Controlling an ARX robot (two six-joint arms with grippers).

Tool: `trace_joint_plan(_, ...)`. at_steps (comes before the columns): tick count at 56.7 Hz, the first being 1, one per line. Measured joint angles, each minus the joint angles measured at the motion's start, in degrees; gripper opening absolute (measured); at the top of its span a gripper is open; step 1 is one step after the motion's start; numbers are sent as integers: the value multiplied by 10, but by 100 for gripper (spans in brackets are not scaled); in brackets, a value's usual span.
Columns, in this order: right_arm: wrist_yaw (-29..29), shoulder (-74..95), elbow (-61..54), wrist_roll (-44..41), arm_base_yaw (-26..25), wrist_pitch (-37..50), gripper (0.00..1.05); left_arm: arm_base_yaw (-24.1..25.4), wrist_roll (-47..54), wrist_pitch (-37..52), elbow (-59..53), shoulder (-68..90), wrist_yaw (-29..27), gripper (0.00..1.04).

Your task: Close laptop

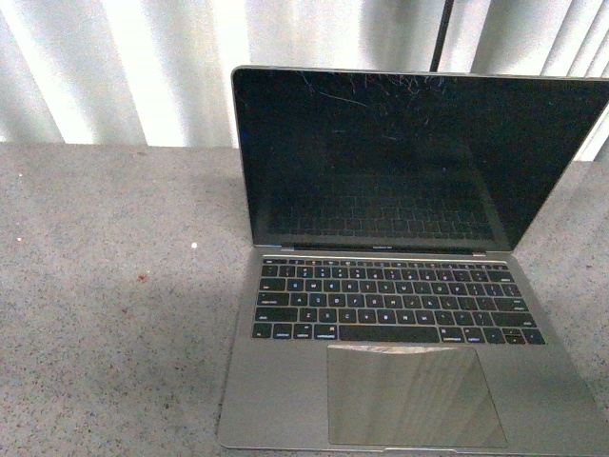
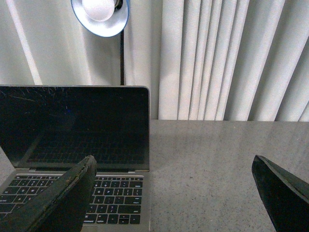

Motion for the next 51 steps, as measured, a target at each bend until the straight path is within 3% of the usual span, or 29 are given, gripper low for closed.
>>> trace_joint_plan(51,0,0,0,0,0,0,97,0,0,0,0,0,0,98)
